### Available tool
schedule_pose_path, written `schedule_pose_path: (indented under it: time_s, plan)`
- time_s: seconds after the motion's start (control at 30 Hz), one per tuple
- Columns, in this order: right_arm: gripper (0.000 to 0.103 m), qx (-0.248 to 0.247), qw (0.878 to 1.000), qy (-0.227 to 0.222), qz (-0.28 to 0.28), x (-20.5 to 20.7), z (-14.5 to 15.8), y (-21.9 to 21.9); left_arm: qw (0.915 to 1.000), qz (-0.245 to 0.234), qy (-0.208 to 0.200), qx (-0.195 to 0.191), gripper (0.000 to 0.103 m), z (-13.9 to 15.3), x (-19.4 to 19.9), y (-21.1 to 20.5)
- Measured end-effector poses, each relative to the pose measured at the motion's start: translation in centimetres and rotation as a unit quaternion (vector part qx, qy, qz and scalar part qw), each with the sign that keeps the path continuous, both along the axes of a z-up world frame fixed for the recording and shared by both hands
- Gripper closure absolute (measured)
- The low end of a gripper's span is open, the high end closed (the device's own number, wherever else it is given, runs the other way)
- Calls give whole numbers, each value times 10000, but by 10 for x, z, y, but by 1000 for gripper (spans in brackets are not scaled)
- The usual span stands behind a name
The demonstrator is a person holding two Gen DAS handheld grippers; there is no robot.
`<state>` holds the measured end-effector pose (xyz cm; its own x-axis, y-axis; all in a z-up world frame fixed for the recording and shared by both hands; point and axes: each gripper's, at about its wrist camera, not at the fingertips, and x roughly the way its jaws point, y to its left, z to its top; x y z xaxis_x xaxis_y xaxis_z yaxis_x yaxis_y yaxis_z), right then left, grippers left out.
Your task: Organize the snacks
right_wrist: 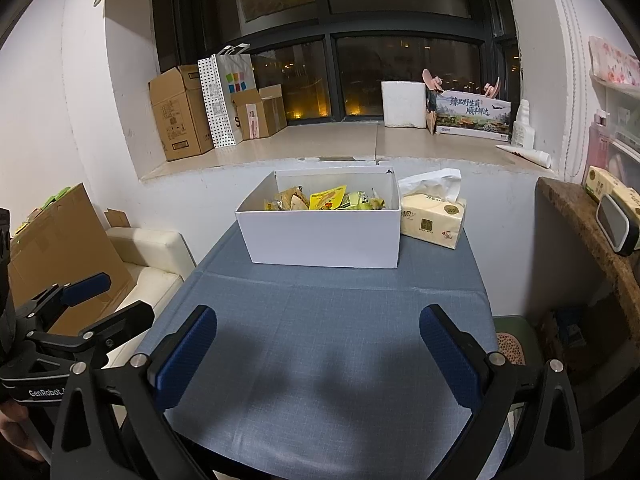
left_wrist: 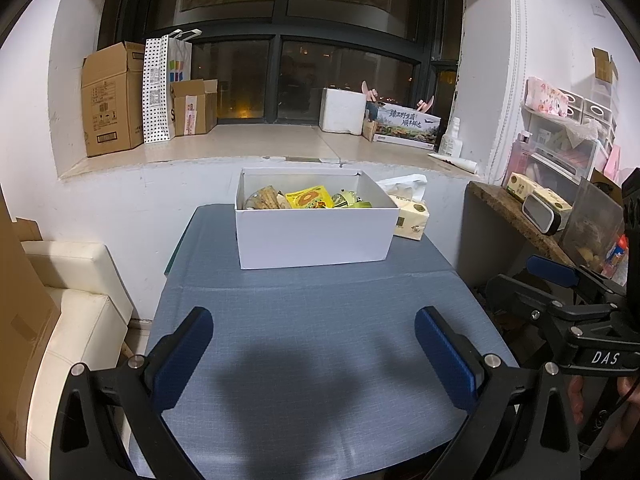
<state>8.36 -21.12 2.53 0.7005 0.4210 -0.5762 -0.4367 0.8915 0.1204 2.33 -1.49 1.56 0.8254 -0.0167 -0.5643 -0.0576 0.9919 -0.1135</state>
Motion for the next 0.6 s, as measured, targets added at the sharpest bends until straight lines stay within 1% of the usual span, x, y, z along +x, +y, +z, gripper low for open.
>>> schedule_pose_path:
  time_s: [0.6]
  plan:
    - [0,-1,10000,-11,5,0,-1,1,10000,-4,12,17,0,0,-1,-2]
